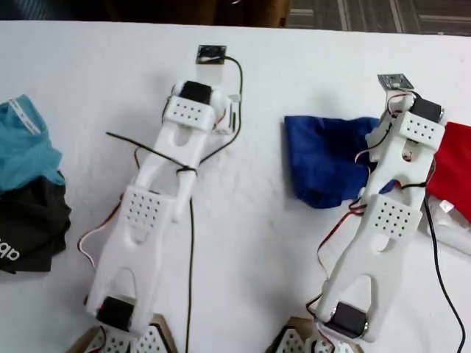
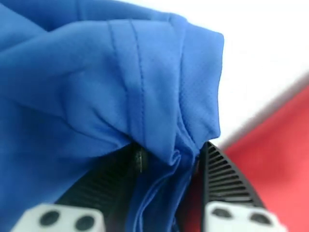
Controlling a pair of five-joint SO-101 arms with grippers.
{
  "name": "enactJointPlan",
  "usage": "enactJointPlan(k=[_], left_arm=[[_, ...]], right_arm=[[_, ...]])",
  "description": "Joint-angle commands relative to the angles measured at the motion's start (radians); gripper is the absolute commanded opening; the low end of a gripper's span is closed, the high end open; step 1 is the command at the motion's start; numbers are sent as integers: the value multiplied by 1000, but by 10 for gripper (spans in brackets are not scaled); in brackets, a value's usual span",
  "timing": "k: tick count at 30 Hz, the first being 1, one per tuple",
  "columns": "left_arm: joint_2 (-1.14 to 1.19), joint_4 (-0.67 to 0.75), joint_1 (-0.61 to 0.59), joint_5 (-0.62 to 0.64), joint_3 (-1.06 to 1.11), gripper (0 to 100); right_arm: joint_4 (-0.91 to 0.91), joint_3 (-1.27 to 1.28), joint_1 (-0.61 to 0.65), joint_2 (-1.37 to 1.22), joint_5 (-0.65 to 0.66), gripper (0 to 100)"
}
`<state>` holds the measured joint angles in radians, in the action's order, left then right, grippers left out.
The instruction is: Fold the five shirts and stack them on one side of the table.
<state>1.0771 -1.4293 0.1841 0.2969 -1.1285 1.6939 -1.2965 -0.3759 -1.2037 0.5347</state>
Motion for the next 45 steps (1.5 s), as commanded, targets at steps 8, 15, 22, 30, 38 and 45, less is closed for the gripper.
enactJointPlan(k=[8,15,22,30,38,45], left_arm=[[-14,-2,-8,2,-38,165],[-14,-2,-8,2,-38,165],[-14,0,-8,2,-38,165],[-14,0,-9,2,-38,165],[-14,2,-25,2,-38,165],[-12,5,-20,2,-38,165]], right_arm=[[33,-9,-18,-31,-2,21],[33,-9,-19,39,-2,19],[25,-9,-16,226,-2,19],[25,-9,-25,335,-2,19],[16,-9,-179,387,92,19],[-71,-9,-315,473,109,19]])
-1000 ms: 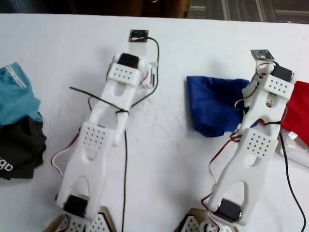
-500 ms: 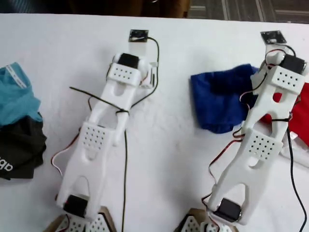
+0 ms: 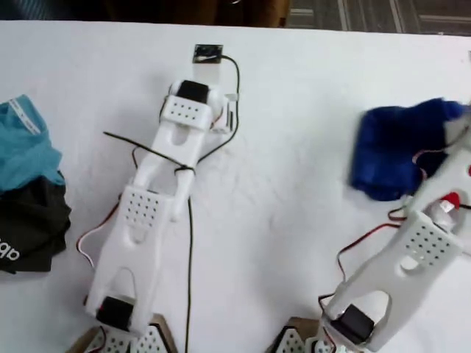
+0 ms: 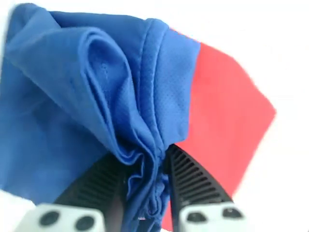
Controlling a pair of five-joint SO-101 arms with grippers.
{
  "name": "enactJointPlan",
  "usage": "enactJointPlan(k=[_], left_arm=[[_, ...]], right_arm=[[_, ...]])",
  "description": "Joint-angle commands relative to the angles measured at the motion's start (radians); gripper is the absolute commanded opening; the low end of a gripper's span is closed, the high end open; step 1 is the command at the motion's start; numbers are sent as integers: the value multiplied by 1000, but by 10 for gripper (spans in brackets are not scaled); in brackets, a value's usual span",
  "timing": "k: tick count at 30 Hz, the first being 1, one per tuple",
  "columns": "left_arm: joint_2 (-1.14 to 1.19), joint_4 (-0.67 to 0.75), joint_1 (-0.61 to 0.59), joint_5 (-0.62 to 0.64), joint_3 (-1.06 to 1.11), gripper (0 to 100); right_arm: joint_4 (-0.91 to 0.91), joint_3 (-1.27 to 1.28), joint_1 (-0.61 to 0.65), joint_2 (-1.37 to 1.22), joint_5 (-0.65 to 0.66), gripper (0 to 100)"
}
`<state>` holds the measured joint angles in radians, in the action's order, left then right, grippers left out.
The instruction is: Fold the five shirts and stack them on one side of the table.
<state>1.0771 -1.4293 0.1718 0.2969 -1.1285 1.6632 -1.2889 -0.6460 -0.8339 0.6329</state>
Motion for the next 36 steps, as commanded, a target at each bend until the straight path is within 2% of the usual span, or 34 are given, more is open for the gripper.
enactJointPlan(k=[1,14,21,23,28,34,36], left_arm=[[-12,5,-8,2,-38,165],[-11,5,12,0,-30,165],[-11,5,12,0,-30,165],[-11,5,12,0,-30,165],[-11,11,12,0,-30,165],[-5,51,12,0,-28,165],[11,64,12,0,-38,165]], right_arm=[[-53,-17,-59,111,11,19],[-113,-14,-283,22,5,19],[-110,-15,-283,-81,12,19],[-93,-15,-283,-94,14,50],[-38,-15,-269,-96,101,200],[12,-104,-315,-56,104,197],[45,-126,-334,-47,157,196]])
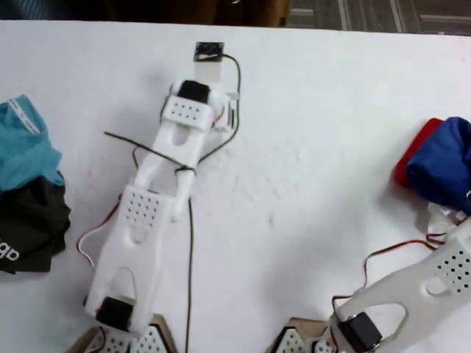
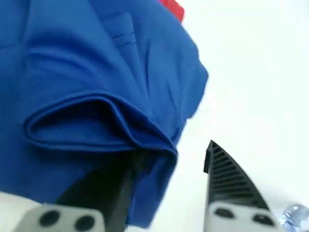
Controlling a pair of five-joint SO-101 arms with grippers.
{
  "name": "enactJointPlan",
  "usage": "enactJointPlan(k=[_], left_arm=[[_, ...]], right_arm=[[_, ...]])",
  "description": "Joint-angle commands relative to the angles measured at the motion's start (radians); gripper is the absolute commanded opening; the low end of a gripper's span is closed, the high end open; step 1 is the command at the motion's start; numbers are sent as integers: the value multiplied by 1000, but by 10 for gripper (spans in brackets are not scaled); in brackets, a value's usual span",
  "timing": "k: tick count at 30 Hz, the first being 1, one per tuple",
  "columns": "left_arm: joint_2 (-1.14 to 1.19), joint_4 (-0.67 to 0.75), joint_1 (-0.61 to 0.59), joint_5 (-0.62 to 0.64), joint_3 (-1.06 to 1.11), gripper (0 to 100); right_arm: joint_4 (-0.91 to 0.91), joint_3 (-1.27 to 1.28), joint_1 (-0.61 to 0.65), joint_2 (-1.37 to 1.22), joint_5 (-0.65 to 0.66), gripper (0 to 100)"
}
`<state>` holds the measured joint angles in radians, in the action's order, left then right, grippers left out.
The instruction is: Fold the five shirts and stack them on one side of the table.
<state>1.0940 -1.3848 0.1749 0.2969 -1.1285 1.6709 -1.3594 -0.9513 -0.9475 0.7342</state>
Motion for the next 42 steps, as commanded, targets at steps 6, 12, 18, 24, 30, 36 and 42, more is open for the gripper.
enactJointPlan(k=[6,12,18,24,30,36,42], left_arm=[[0,32,11,0,-39,165],[3,28,11,0,-39,165],[9,31,11,0,-39,165],[3,-72,-25,0,-38,165],[-25,-339,-213,-127,-131,165],[-35,-405,-339,-256,-85,165],[-63,-405,-347,-256,-54,165]], right_arm=[[96,-160,-79,113,164,194],[96,-187,-91,199,164,193],[99,-187,-101,254,158,31],[99,-187,15,262,66,19],[99,-29,170,243,-198,18],[33,209,231,177,-212,18],[-61,207,145,94,-209,18]])
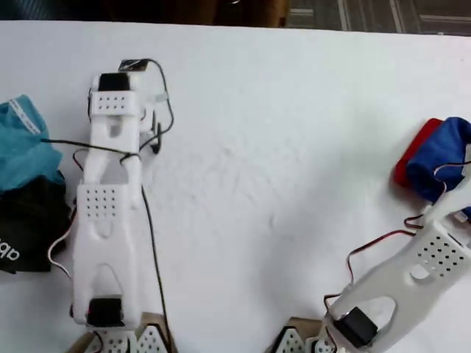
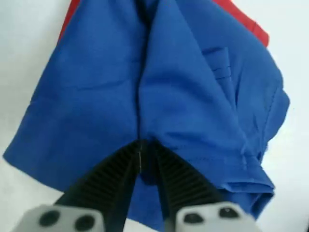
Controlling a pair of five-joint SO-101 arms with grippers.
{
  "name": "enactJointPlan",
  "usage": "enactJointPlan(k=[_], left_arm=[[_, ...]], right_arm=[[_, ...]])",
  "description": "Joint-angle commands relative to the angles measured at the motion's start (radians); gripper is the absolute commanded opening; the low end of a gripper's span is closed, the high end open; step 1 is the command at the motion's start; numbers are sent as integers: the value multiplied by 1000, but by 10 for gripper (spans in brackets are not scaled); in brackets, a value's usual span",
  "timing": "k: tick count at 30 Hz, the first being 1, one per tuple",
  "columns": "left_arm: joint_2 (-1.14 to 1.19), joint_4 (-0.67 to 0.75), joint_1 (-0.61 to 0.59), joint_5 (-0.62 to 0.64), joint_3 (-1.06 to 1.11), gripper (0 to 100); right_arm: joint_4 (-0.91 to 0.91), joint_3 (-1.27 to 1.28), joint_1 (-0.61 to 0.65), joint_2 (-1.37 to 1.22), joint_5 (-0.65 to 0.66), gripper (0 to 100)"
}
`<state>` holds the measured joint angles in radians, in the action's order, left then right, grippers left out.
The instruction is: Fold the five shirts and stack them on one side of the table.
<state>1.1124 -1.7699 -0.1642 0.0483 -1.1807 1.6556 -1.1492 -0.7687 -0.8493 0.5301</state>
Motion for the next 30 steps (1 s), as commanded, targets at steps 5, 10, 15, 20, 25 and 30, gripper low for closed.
enactJointPlan(k=[5,10,15,20,25,30], left_arm=[[-75,-18,-8,-8,13,165],[-100,-18,-8,-12,68,165],[-103,-18,-8,-14,85,165],[-103,-18,-8,-14,85,165],[-103,-18,-14,-14,84,165],[-101,-18,-15,-14,84,165]], right_arm=[[-101,-3,-53,-51,0,18],[-176,-3,-44,-61,-6,18],[-211,-20,-47,-59,-2,18],[-209,-123,-50,-62,0,18],[-346,-184,-45,-119,2,18],[-380,-216,-45,-160,0,18]])
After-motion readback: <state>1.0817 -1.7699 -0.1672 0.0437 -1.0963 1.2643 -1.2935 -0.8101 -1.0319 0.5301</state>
